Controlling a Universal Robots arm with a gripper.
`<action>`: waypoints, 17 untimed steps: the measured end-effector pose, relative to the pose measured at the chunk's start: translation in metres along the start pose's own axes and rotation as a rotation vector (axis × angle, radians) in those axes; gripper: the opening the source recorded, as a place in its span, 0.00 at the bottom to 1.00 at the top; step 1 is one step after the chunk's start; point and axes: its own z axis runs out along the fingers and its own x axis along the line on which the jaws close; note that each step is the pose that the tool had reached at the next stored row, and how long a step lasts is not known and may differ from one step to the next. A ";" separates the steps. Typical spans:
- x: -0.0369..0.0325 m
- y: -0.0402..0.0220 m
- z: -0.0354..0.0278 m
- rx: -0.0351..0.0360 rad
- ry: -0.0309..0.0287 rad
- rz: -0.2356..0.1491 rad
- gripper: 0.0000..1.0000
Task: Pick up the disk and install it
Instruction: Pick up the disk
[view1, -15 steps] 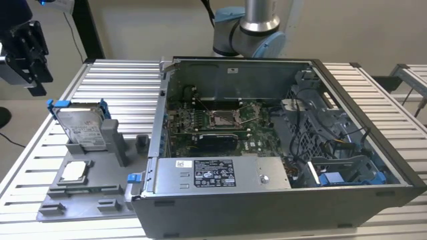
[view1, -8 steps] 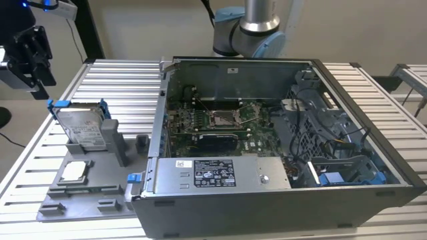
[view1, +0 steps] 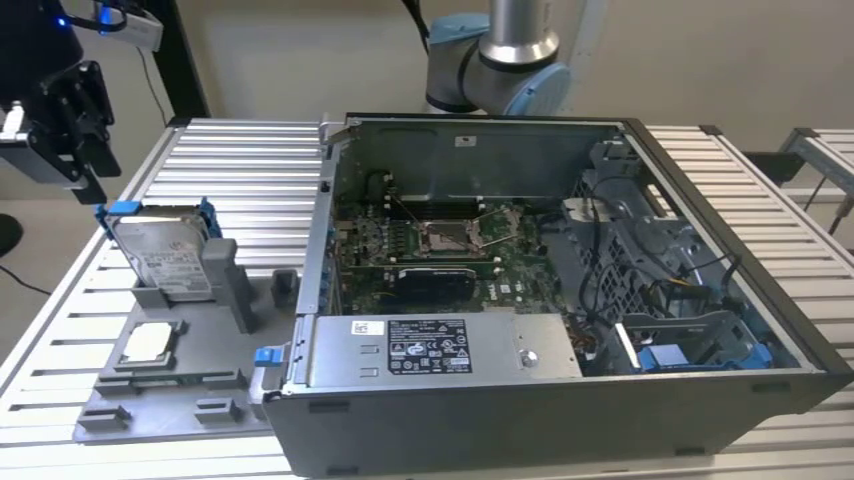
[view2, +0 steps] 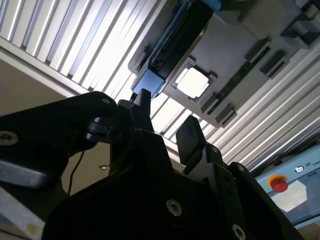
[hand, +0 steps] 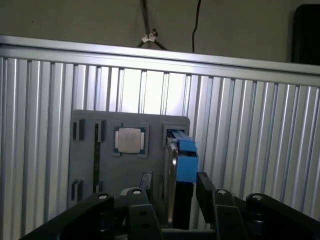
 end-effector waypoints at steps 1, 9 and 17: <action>-0.0009 -0.0002 0.0014 0.0001 0.0011 0.001 1.00; -0.0051 -0.0014 0.0121 0.0004 0.0108 0.008 1.00; -0.0082 -0.0018 0.0228 0.0088 0.0160 0.008 1.00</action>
